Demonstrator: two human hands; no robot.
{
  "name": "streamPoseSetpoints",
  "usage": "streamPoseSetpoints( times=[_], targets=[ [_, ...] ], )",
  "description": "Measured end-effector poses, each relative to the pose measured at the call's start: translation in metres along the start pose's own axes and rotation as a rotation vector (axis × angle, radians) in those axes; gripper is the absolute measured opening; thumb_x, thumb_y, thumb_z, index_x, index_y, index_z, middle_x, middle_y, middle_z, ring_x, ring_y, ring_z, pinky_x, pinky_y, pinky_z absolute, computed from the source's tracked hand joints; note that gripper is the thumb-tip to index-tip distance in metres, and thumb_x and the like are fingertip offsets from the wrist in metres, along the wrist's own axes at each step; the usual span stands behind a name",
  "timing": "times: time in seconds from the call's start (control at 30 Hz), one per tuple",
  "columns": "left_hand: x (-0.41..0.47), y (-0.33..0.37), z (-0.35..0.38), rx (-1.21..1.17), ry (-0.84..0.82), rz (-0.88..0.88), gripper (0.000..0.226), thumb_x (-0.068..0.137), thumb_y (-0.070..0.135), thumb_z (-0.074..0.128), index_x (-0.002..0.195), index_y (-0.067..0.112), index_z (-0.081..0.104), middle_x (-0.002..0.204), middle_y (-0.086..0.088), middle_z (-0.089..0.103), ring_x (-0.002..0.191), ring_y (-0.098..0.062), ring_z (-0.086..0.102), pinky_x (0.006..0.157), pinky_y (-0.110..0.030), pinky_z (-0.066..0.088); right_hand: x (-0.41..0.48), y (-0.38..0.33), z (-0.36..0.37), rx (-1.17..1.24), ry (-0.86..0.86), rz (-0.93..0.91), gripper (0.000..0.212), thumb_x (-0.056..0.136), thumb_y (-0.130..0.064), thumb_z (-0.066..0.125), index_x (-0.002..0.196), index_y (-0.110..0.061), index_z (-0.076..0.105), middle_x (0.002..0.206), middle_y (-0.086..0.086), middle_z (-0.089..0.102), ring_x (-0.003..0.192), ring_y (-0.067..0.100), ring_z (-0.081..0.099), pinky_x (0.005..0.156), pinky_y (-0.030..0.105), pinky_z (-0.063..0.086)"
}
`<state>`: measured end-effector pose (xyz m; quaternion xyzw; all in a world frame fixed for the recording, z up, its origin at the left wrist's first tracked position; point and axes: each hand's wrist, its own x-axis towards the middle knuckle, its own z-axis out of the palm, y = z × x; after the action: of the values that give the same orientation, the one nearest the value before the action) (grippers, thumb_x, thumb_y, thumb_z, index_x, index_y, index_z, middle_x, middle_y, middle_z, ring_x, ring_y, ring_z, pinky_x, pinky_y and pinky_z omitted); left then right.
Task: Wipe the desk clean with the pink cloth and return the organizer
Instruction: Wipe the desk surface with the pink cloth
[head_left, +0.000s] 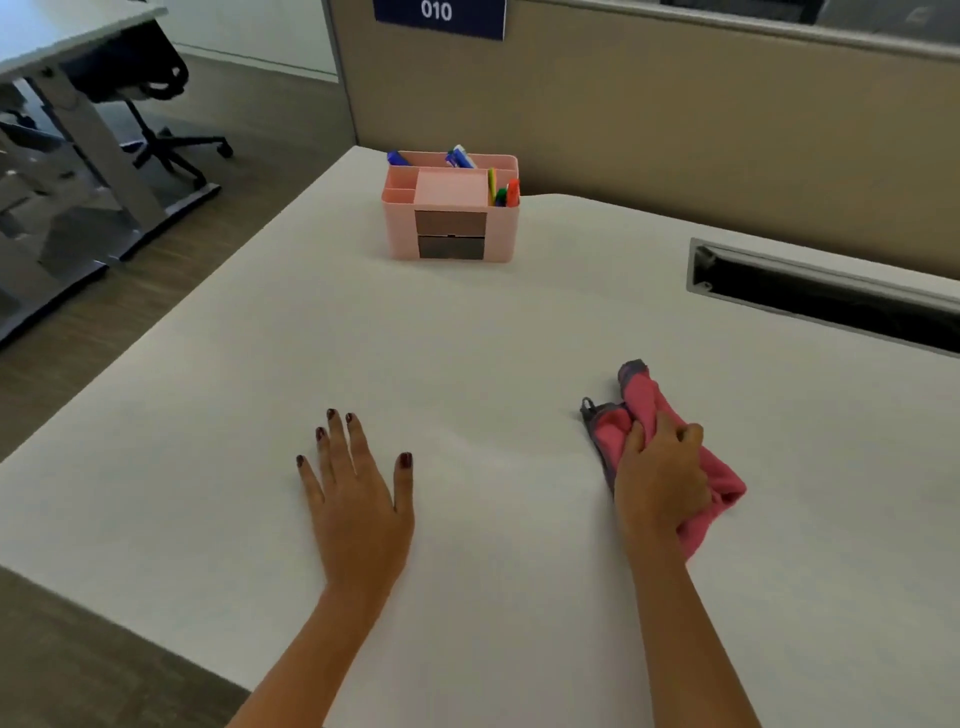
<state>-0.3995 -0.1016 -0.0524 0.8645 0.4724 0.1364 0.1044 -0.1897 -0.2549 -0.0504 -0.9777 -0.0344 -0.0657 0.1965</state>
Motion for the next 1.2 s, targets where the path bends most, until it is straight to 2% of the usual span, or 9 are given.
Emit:
streamPoseSetpoints(
  times=[0.1,0.2,0.43,0.57,0.77,0.93,1.07,1.2],
  targets=[
    [-0.003,0.039,0.012,-0.041,-0.055,0.119,0.077,0.093,0.055,0.005,0.15,0.004,0.013,0.16,-0.014,0.01,0.148,-0.028,0.01,0.121,-0.048,0.007,-0.013,0.007,-0.006,-0.088,-0.043,-0.132,0.029,0.097,-0.033,0.045,0.112,-0.01,0.056,0.11,0.012,0.055,0.061,0.03,0.057,0.05,0.029,0.031],
    [-0.005,0.076,0.025,-0.064,-0.116,0.238,0.077,0.092,0.056,0.005,0.151,0.006,0.013,0.16,-0.013,0.008,0.149,-0.027,0.009,0.121,-0.047,0.006,-0.016,0.026,-0.013,-0.14,-0.062,-0.166,0.029,0.097,-0.034,0.044,0.115,-0.016,0.057,0.111,0.008,0.057,0.054,0.025,0.05,0.049,0.027,0.027],
    [0.001,0.149,0.051,-0.02,-0.197,0.472,0.075,0.093,0.056,0.007,0.151,0.009,0.016,0.161,-0.01,0.011,0.149,-0.025,0.009,0.121,-0.049,0.0,0.029,0.09,-0.033,-0.124,0.026,0.019,0.031,0.096,-0.036,0.047,0.117,-0.016,0.059,0.111,0.01,0.057,0.058,0.025,0.049,0.054,0.029,0.03],
    [0.006,0.183,0.067,-0.014,-0.237,0.579,0.076,0.091,0.06,0.008,0.151,0.014,0.016,0.161,-0.002,0.01,0.149,-0.02,0.009,0.119,-0.051,-0.01,0.06,0.133,-0.043,-0.087,0.128,0.154,0.031,0.095,-0.034,0.049,0.113,-0.011,0.06,0.103,0.013,0.056,0.059,0.023,0.04,0.054,0.031,0.033],
    [0.02,0.22,0.089,0.019,-0.249,0.663,0.076,0.09,0.062,0.008,0.151,0.017,0.015,0.162,0.002,0.006,0.149,-0.019,0.006,0.118,-0.053,-0.009,0.109,0.173,-0.049,-0.102,0.228,0.39,0.034,0.098,-0.033,0.043,0.114,-0.005,0.054,0.106,0.016,0.053,0.068,0.035,0.057,0.055,0.034,0.034],
    [0.028,0.233,0.101,0.02,-0.251,0.662,0.075,0.091,0.062,0.01,0.151,0.018,0.014,0.161,0.002,0.01,0.149,-0.019,0.008,0.119,-0.053,-0.003,0.155,0.193,-0.044,-0.125,0.291,0.549,0.034,0.099,-0.028,0.041,0.112,0.002,0.05,0.11,0.02,0.052,0.075,0.04,0.06,0.057,0.038,0.035],
    [0.028,0.235,0.105,0.018,-0.245,0.654,0.073,0.092,0.061,0.01,0.151,0.017,0.015,0.161,0.002,0.014,0.149,-0.019,0.009,0.119,-0.055,0.002,0.191,0.199,-0.038,-0.146,0.297,0.574,0.031,0.099,-0.023,0.038,0.114,0.002,0.049,0.115,0.02,0.05,0.078,0.039,0.06,0.058,0.037,0.034],
    [0.028,0.236,0.107,0.033,-0.243,0.661,0.073,0.093,0.061,0.012,0.151,0.016,0.017,0.161,0.002,0.015,0.149,-0.021,0.011,0.119,-0.055,0.004,0.223,0.185,-0.031,-0.16,0.259,0.522,0.032,0.1,-0.02,0.036,0.12,0.001,0.047,0.122,0.02,0.049,0.083,0.038,0.059,0.059,0.038,0.035]
  ],
)
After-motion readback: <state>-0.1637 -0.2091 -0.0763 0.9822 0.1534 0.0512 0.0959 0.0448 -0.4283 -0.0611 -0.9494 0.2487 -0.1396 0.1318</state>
